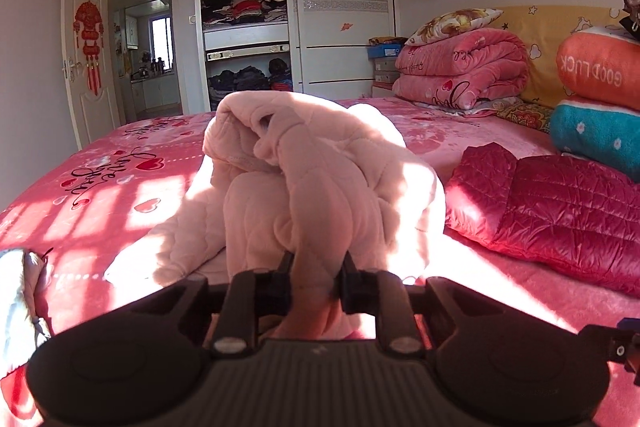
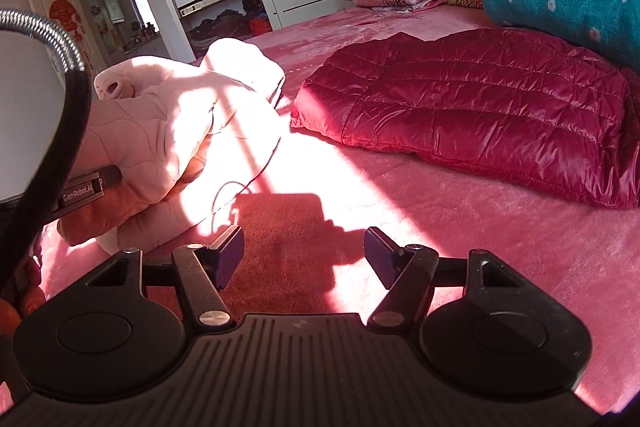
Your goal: Fold large clothes
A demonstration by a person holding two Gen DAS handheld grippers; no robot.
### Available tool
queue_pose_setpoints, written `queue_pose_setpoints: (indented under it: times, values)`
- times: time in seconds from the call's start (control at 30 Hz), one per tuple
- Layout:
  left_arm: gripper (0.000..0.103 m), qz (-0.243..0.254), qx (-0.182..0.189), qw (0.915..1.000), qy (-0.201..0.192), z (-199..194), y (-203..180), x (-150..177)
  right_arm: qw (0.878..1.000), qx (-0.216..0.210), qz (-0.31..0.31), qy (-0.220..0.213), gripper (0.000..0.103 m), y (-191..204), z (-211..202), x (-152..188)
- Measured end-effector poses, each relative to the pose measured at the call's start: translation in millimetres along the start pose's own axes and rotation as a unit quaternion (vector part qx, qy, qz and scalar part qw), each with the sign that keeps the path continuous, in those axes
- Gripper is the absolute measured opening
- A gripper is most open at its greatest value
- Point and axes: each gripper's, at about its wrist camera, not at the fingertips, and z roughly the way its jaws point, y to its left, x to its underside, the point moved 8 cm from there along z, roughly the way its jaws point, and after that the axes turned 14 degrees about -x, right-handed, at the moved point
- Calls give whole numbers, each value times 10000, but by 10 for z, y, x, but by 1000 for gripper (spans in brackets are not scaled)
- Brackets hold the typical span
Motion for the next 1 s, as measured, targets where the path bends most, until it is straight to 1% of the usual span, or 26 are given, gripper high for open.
queue_pose_setpoints:
  times: [0.07,0.2,0.37,0.43,0.47,0.5,0.57,0.63,0.7,0.73,0.77,0.87,1.0]
  values:
    - [17,-7,231,9996,-132,-209,-25,-21,9998,-46,209,-65,82,-60,-26,-28]
    - [16,-85,627,9975,-317,-657,-17,-58,9980,-226,543,-220,74,-153,-93,-85]
    - [13,-72,1031,9937,-440,-1140,-12,-25,9943,-617,806,-315,73,-177,-157,-113]
    - [10,-50,1163,9921,-464,-1287,-29,4,9935,-773,776,-302,73,-113,-162,-105]
    - [4,-49,1261,9909,-462,-1363,-48,26,9939,-807,697,-293,73,-86,-166,-97]
    - [4,-16,1351,9898,-445,-1426,-72,48,9942,-825,625,-288,73,-57,-173,-90]
    - [4,102,1390,9895,-388,-1475,-112,123,9944,-877,506,-296,74,-1,-208,-76]
    - [0,155,1464,9885,-351,-1532,-116,226,9936,-946,543,-306,77,20,-243,-60]
    - [0,157,1482,9883,-330,-1603,-65,285,9934,-942,589,-280,85,12,-261,-39]
    - [0,154,1465,9886,-324,-1670,-17,306,9932,-961,619,-238,86,7,-277,-22]
    - [0,140,1451,9888,-327,-1715,31,316,9926,-1010,645,-174,90,35,-284,16]
    - [0,79,1270,9913,-344,-1853,247,314,9915,-1192,513,6,102,197,-290,119]
    - [0,-70,835,9959,-343,-1945,641,312,9898,-1356,-7,433,102,583,-228,354]
